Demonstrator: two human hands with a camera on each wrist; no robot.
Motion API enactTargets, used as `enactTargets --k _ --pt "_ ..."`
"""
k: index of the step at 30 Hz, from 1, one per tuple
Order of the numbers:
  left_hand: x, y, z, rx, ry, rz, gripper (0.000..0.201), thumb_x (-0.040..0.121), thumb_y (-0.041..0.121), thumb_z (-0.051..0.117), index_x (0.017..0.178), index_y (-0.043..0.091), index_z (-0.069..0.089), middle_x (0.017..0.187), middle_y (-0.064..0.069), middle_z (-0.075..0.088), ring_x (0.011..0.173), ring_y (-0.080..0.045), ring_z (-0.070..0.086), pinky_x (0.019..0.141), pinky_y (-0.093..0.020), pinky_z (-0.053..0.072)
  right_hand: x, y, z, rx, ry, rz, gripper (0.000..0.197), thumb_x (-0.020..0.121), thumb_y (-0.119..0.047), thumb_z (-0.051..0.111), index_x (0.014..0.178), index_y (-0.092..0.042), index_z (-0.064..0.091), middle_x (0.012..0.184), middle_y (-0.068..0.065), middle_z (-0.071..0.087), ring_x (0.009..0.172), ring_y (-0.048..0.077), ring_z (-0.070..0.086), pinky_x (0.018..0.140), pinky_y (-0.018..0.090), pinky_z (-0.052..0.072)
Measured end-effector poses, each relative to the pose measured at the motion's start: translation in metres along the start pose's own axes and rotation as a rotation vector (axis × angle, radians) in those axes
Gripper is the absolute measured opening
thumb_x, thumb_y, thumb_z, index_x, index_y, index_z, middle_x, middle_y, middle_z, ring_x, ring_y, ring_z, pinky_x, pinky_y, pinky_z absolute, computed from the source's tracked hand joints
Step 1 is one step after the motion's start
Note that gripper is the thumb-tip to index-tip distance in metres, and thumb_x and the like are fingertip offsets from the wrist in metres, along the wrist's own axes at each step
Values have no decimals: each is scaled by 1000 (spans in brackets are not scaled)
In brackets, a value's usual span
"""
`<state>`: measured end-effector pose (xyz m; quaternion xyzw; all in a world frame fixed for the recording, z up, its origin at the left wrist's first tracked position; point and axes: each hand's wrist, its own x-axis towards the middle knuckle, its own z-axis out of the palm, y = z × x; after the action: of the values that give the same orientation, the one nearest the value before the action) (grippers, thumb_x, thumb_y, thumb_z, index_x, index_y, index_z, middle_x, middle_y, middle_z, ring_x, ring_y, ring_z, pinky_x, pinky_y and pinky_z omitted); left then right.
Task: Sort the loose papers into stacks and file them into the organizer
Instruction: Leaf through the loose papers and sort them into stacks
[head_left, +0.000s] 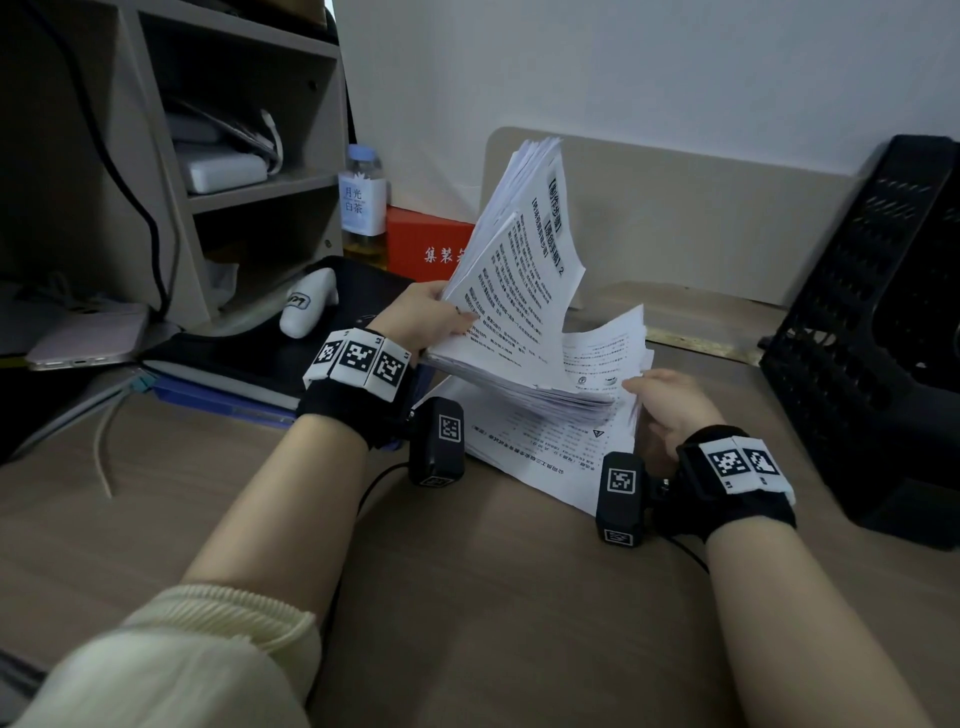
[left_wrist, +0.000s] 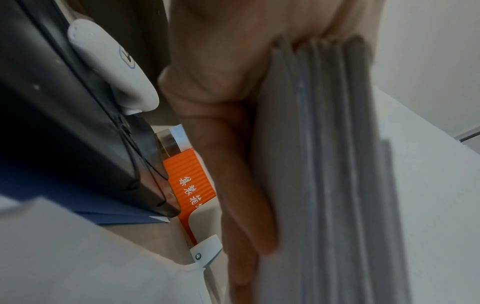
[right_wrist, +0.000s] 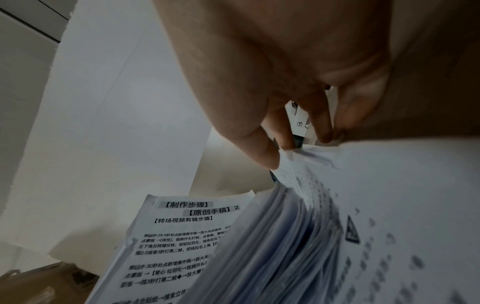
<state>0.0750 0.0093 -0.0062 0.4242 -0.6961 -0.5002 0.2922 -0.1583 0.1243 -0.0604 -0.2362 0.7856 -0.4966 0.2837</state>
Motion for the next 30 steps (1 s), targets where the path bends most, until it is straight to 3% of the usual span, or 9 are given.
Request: enactTargets --k 3,6,8,10,15,19,24,28,30 --pt "2 -2 0 -25 3 -5 36 92 7 62 128 11 58 120 -5 66 101 -18 64 89 -31 52 4 2 1 109 7 55 25 90 -15 60 115 -10 57 118 10 61 104 24 57 76 31 45" --pt "5 -3 0 -28 2 -8 36 91 8 63 127 11 59 122 -7 66 106 -21 65 98 -39 51 5 4 0 77 9 36 18 91 -13 58 108 -6 58 85 9 61 67 21 54 55 29 40" --pt "6 -4 -1 -25 5 -14 35 91 8 64 126 12 60 122 -7 66 107 -22 65 100 -41 50 5 3 0 51 12 21 11 90 -10 58 99 -4 60 87 12 65 73 28 61 70 37 53" --pt "7 -5 0 -27 4 -15 35 91 9 64 125 12 60 122 -7 67 108 -22 65 100 -42 50 2 2 1 31 4 10 13 89 -11 59 99 -3 61 103 16 68 93 33 66 91 46 52" --pt "8 -6 0 -39 -2 -17 35 91 8 64 125 11 60 123 -9 66 109 -24 65 101 -43 50 4 1 3 70 23 -19 36 88 -17 62 122 -8 56 117 9 60 106 26 57 94 37 45" --pt "10 -7 -1 -27 -4 -17 37 90 9 65 126 12 60 123 -8 66 111 -24 64 102 -44 49 4 1 4 189 34 -8 29 91 -10 57 120 -6 54 108 11 59 81 19 55 80 33 44" --pt "10 -7 -2 -16 -10 -13 37 90 10 65 127 13 59 123 -7 66 111 -23 64 102 -44 48 2 2 4 246 14 32 31 93 -8 55 124 -5 51 108 10 58 93 22 55 79 31 43" --pt "11 -8 -2 -27 -9 -16 36 90 9 65 126 12 59 123 -7 66 111 -24 64 102 -44 49 5 3 3 147 23 29 26 92 -14 57 117 -6 55 79 4 53 62 16 45 55 28 37" --pt "12 -9 -2 -52 -9 -22 34 89 8 66 123 12 61 121 -8 67 110 -24 65 101 -44 49 7 5 3 139 19 36 22 92 -13 57 112 -4 57 79 6 57 63 18 50 55 31 43"
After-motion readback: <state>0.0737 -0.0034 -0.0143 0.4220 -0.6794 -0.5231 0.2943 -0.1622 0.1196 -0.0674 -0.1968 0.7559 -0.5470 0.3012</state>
